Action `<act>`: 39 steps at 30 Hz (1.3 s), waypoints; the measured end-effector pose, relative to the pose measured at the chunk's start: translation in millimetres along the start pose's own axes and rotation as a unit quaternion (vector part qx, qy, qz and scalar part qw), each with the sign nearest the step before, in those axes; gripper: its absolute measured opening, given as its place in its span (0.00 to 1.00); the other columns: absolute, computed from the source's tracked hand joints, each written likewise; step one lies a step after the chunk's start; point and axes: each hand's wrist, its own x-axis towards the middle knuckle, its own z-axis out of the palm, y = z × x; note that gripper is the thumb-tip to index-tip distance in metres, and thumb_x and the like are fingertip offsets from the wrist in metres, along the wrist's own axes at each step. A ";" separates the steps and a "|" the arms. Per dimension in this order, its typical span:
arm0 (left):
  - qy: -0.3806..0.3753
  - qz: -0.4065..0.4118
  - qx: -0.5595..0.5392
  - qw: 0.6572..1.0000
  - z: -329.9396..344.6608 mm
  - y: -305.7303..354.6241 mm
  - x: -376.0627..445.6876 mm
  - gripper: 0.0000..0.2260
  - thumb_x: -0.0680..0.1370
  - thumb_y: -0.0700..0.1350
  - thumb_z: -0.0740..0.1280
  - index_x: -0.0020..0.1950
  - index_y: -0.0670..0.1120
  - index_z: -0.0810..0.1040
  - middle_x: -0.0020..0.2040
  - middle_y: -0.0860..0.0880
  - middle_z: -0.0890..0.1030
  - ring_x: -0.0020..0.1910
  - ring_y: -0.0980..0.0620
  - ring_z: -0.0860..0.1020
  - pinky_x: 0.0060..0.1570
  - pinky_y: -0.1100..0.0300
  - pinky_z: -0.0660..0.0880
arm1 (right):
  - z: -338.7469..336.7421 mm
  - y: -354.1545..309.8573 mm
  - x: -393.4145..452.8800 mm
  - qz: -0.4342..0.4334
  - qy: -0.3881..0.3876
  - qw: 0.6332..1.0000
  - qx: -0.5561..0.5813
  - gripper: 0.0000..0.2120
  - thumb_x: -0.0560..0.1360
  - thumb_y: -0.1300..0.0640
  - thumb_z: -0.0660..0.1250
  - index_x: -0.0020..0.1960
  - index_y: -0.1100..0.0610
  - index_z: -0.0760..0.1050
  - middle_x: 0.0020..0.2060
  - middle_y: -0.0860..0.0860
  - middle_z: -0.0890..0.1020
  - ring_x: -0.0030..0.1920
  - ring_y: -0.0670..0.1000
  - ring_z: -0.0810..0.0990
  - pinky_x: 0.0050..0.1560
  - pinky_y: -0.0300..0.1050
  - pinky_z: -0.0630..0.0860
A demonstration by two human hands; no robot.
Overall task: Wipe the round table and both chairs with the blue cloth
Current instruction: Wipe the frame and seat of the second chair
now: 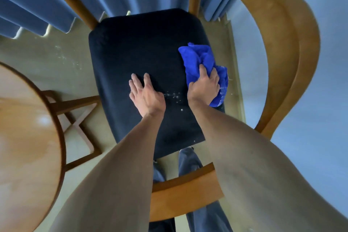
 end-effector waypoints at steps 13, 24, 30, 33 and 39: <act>0.022 -0.268 -0.076 0.960 -11.2 -97.1 -26.8 0.22 0.82 0.50 0.51 0.77 0.49 0.59 0.77 0.41 0.60 0.73 0.40 0.61 0.69 0.44 0.60 | -22.2 28.0 -12.2 -0.007 0.010 1.000 0.025 0.23 0.74 0.52 0.66 0.69 0.51 0.70 0.57 0.61 0.75 0.56 0.61 0.74 0.51 0.50 0.73; -0.008 -0.295 -0.132 0.946 -34.3 -179.3 -32.2 0.22 0.81 0.42 0.56 0.75 0.45 0.61 0.69 0.40 0.70 0.66 0.40 0.71 0.64 0.50 0.68 | 41.0 -57.3 -156.5 -0.135 -0.031 0.990 -0.015 0.22 0.68 0.58 0.68 0.62 0.53 0.77 0.52 0.61 0.76 0.49 0.64 0.75 0.42 0.53 0.75; -0.041 -0.278 -0.126 0.951 -45.9 -209.3 -30.0 0.26 0.79 0.40 0.58 0.76 0.51 0.57 0.62 0.43 0.74 0.52 0.44 0.77 0.51 0.51 0.77 | 66.9 -104.7 -216.4 -0.244 -0.101 0.963 -0.051 0.22 0.70 0.56 0.70 0.63 0.50 0.75 0.53 0.58 0.73 0.52 0.59 0.73 0.43 0.53 0.77; -0.043 -0.277 -0.094 0.955 -45.5 -223.5 -34.4 0.26 0.80 0.41 0.57 0.77 0.51 0.57 0.64 0.42 0.73 0.54 0.44 0.76 0.51 0.52 0.76 | 67.3 -102.7 -208.7 -0.249 -0.105 0.962 -0.047 0.22 0.71 0.58 0.70 0.63 0.49 0.74 0.52 0.56 0.73 0.51 0.58 0.73 0.40 0.52 0.77; -0.027 -0.251 -0.067 0.965 -38.0 -190.5 -38.3 0.28 0.78 0.38 0.58 0.77 0.51 0.58 0.69 0.41 0.69 0.63 0.40 0.73 0.57 0.48 0.74 | 51.2 -76.6 -167.3 -0.252 -0.101 0.960 -0.075 0.22 0.72 0.59 0.67 0.64 0.47 0.74 0.52 0.56 0.73 0.50 0.58 0.73 0.37 0.51 0.75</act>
